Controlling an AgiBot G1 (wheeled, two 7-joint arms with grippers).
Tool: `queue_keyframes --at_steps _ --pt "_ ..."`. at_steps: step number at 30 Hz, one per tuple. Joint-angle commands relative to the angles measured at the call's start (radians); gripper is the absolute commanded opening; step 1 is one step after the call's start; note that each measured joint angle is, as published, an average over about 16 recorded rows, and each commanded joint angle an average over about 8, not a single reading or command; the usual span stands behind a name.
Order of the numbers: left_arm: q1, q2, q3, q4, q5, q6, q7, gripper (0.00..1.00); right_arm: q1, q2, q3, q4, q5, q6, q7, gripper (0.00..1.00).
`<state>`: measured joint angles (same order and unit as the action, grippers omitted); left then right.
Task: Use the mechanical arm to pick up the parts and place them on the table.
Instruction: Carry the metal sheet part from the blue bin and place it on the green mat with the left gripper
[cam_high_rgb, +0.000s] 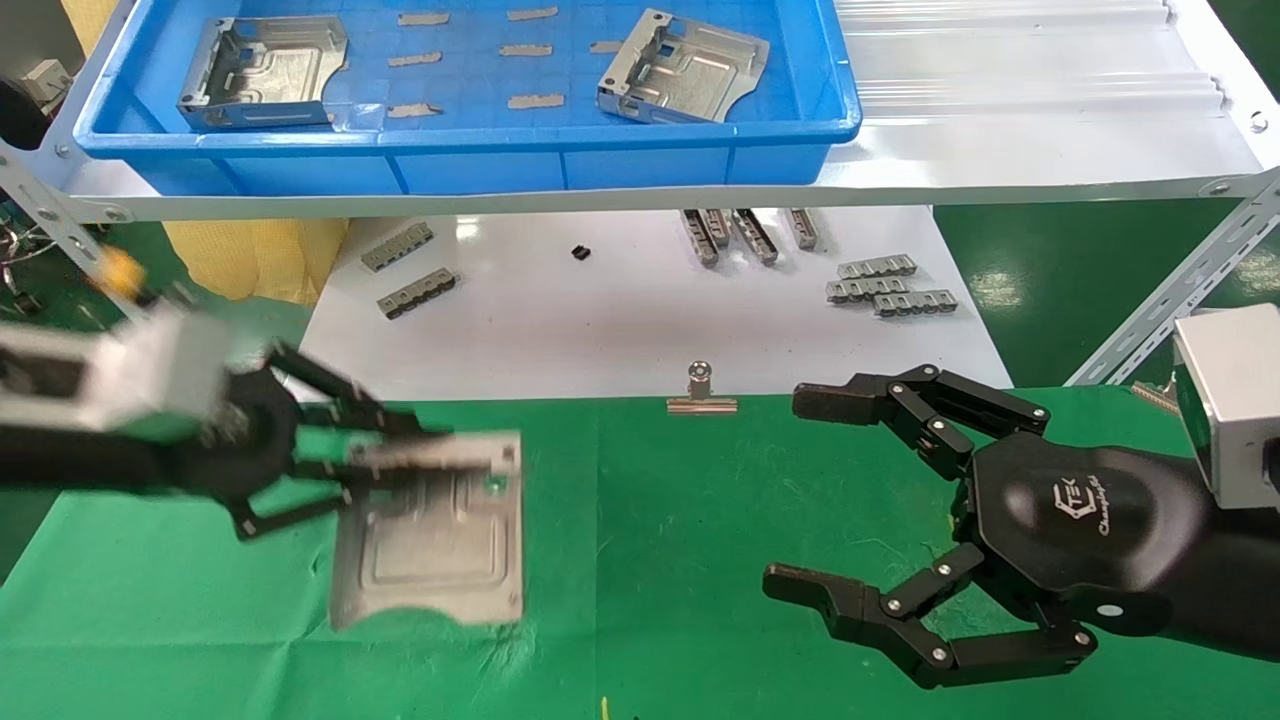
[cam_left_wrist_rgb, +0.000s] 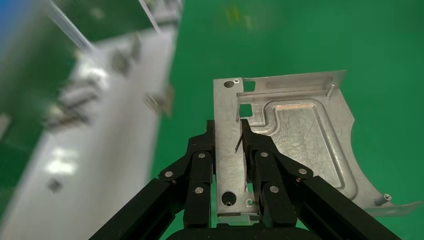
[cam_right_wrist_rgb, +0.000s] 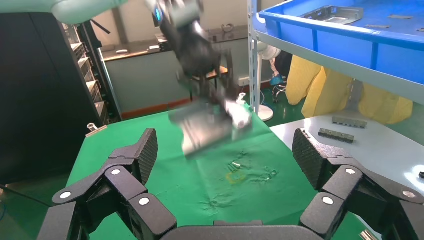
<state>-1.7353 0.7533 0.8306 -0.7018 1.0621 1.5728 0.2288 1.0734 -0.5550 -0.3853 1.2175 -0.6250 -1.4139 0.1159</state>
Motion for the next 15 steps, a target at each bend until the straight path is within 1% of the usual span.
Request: queue_keyframes --at_steps 1,5,10,11,12,15 --pt "0.011 0.013 0.038 0.028 0.046 -0.009 0.061 0.00 0.000 0.000 0.000 0.000 0.000 0.000 0.000 1.00" --pt "0.024 0.070 0.076 0.134 0.104 -0.018 0.183 0.00 0.000 0.000 0.000 0.000 0.000 0.000 0.000 1.00" --pt "0.038 0.136 0.086 0.274 0.122 -0.053 0.307 0.01 0.000 0.000 0.000 0.000 0.000 0.000 0.000 1.00" --pt "0.040 0.149 0.085 0.302 0.121 -0.064 0.328 0.05 0.000 0.000 0.000 0.000 0.000 0.000 0.000 1.00" --pt "0.041 0.161 0.082 0.330 0.119 -0.075 0.346 0.15 0.000 0.000 0.000 0.000 0.000 0.000 0.000 1.00" --pt "0.043 0.195 0.079 0.402 0.121 -0.114 0.396 0.53 0.000 0.000 0.000 0.000 0.000 0.000 0.000 1.00"
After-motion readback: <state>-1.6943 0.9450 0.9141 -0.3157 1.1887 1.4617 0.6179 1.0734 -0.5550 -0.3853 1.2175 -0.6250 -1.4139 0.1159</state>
